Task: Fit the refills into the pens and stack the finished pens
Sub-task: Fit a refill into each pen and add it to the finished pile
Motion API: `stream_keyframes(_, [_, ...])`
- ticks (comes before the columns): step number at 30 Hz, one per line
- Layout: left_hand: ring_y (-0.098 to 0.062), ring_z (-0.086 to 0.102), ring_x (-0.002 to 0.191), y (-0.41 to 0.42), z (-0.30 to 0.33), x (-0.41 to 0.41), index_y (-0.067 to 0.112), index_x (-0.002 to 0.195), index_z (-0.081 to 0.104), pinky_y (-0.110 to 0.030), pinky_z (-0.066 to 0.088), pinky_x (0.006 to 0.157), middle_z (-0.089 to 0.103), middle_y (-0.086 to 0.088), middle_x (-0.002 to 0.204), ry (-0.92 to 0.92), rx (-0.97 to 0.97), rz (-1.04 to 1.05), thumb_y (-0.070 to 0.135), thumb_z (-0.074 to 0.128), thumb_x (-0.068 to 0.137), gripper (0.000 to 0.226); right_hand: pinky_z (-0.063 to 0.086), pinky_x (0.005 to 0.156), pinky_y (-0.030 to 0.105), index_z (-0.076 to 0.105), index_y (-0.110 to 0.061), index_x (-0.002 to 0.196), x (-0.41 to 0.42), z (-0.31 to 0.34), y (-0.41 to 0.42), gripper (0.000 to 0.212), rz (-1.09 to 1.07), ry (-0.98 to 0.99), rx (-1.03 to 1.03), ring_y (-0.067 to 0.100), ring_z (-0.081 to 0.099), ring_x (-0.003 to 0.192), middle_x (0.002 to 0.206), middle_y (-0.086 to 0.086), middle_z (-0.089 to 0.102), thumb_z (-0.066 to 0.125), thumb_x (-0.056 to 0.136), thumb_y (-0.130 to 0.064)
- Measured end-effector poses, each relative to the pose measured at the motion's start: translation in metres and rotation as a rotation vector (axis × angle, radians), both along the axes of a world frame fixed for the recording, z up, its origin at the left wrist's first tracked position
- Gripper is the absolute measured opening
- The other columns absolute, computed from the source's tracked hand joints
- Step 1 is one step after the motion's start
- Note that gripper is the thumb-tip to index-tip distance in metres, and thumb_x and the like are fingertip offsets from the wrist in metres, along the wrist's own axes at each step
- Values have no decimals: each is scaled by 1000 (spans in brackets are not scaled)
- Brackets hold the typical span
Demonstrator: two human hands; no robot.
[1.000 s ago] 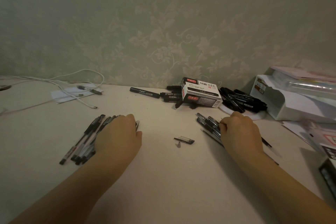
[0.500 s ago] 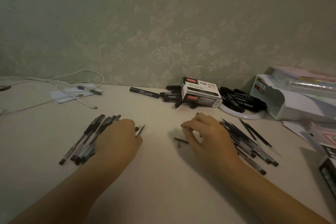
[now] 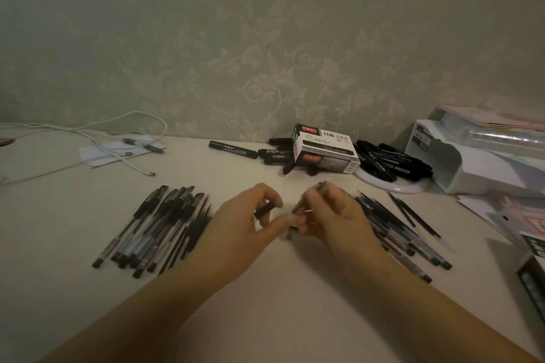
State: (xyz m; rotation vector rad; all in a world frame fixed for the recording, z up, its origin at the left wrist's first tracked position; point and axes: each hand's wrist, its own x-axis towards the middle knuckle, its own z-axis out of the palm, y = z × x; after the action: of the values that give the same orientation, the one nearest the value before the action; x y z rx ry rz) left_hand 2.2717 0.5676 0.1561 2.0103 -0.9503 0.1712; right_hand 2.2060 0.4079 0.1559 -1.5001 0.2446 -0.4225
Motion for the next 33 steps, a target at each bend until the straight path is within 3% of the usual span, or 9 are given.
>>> stream_keyframes(3, [2, 49, 57, 2, -1, 3, 35, 98, 57, -10, 37, 53, 54, 10, 75, 0, 18, -34, 38, 49, 95, 9, 55, 56, 22, 54, -10, 96, 1, 7, -13, 20, -174, -83, 160, 14, 69, 60, 74, 8, 74, 41, 106, -21])
stream_keyframes(7, [-1, 46, 57, 3, -2, 3, 35, 101, 57, -11, 37, 55, 51, 9, 73, -18, 48, -53, 35, 46, 98, 11, 56, 56, 20, 53, -11, 101, 2, 9, -19, 22, -195, -194, 317, 17, 73, 65, 78, 10, 76, 36, 107, -22])
stream_keyframes(26, [1, 47, 54, 1, 2, -2, 28, 101, 60, -11, 35, 51, 51, 13, 67, 13, 30, -85, 34, 48, 97, 14, 57, 61, 21, 53, -11, 104, 6, -3, -14, 17, -54, -219, 222, 23, 75, 74, 87, 13, 76, 39, 106, -21])
stream_keyframes(30, [2, 47, 54, 0, 0, -3, 31, 100, 59, -9, 33, 50, 50, 16, 65, 25, 27, -79, 33, 49, 97, 11, 55, 63, 17, 68, -19, 92, 1, -3, -9, 18, -18, -129, 27, 10, 72, 77, 88, 4, 75, 52, 101, -23])
stream_keyframes(33, [0, 46, 53, 1, -1, -1, 31, 101, 58, -11, 33, 50, 51, 15, 65, 30, 15, -69, 32, 49, 97, 9, 49, 68, 9, 75, -34, 88, -3, -5, -3, 12, 44, -53, -378, 1, 64, 80, 91, -14, 72, 64, 92, -35])
